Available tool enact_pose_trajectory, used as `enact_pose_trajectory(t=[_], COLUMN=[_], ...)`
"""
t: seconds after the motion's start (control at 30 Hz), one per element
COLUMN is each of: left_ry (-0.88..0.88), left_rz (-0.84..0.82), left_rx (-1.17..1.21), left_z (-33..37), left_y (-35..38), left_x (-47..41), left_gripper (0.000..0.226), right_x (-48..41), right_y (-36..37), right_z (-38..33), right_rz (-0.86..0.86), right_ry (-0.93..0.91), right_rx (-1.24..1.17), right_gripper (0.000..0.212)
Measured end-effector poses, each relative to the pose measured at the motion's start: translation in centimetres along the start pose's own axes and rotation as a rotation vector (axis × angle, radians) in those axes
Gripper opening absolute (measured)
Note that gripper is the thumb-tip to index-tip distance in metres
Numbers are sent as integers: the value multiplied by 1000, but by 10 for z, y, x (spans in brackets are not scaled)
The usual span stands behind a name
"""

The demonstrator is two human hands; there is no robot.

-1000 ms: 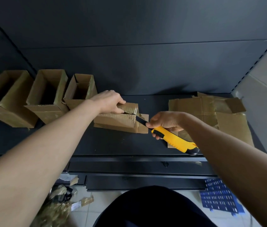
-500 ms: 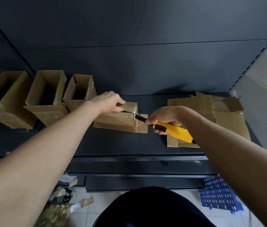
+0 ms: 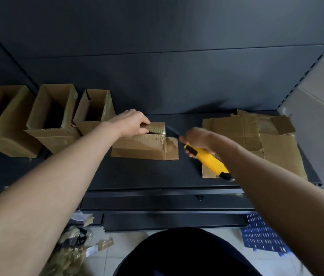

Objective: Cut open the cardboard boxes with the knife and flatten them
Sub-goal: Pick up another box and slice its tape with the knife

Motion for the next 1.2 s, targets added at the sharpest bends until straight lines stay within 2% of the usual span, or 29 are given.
enact_pose_trajectory(t=[0.1,0.27,0.4,0.47,0.57,0.63,0.7,0.77,0.83,0.9,0.97,1.03,1.13,1.2], left_ry=[-6,-39,-263,-462,-704,-767,-814,-851,-881,-890,-878,-865,-864,-838], left_rz=[5,35,176,186,217,296,353,368,341,350,395,458,551,614], left_rx=[35,69,143,146,427,688,834,790,637,532,495,493,510,549], left_z=[5,5,-6,-16,-22,-18,-15,-19,-20,-17,-15,-14,-12,-10], left_y=[-4,-2,8,15,24,26,28,32,32,29,26,21,12,9], left_x=[-1,-4,-1,6,20,26,30,34,40,44,45,45,49,52], left_gripper=[39,29,48,74,104,105,102,102,94,79,71,76,84,81], right_x=[-12,-22,-31,-39,-51,-55,-57,-63,-64,-54,-45,-36,-32,-29], right_y=[-31,-17,5,11,16,21,26,30,32,33,34,33,29,23], right_z=[9,4,-1,-2,-6,-11,-16,-21,-31,-43,-50,-52,-51,-50], right_rz=[128,131,250,258,319,323,336,393,418,353,208,33,-55,-74], right_ry=[11,21,13,17,49,54,28,-2,-63,-156,-156,-97,-72,-85], right_rx=[-139,-117,6,-54,-74,-94,-72,-34,-15,-95,-193,-211,-191,-222], right_gripper=[20,26,36,30,30,27,33,41,46,48,56,68,83,67])
Point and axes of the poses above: each hand's wrist, its own x-axis away from the middle knuckle, its own y-axis out of the palm, z = x × y, the point moved 2 cm from there along -x, towards the middle knuckle, and after that the axes turned 11 degrees about y, right-handed, at the moved point
